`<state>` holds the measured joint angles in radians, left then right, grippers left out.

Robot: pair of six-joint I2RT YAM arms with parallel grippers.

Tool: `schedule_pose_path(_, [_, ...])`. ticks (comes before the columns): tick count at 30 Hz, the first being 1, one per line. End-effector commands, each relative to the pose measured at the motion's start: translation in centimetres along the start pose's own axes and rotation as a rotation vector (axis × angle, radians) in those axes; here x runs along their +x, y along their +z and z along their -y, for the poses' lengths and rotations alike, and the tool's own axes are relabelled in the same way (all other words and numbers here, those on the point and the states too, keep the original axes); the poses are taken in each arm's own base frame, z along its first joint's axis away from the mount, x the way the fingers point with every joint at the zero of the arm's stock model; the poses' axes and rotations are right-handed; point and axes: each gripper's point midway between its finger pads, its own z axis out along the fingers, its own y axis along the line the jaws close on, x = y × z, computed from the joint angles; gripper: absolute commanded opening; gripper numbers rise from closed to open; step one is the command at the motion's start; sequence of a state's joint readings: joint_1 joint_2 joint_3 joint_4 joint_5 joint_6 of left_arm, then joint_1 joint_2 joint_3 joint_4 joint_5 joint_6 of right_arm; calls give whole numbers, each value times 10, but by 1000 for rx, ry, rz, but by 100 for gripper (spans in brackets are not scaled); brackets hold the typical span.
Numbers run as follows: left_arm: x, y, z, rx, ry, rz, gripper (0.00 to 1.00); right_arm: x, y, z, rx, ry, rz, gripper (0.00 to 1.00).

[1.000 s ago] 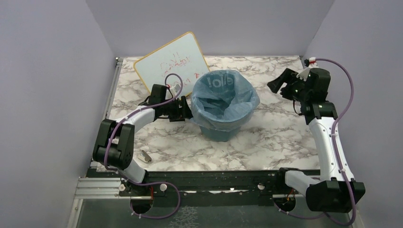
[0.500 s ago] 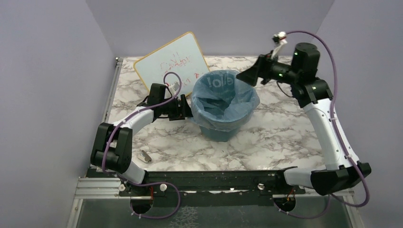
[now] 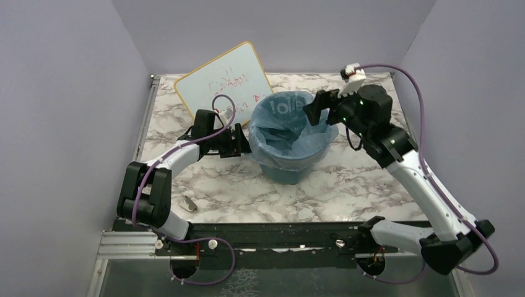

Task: Put the trash bags into the trash bin
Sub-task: Place the trash bag in the trash bin.

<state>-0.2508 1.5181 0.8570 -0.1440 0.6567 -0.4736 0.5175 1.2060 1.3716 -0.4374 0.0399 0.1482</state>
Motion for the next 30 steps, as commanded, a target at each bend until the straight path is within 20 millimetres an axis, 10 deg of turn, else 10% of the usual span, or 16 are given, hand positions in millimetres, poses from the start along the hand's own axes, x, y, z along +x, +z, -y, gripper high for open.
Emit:
schedule_pose_path(1, [-9, -5, 9, 17, 30, 40, 81, -54, -30, -40, -221, 113, 300, 100])
schedule_pose_path(10, [-13, -5, 11, 15, 39, 43, 81, 21, 34, -43, -136, 142, -274, 100])
schedule_pose_path(30, [-15, -5, 9, 2, 37, 42, 82, 131, 65, -60, 34, -277, -664, 100])
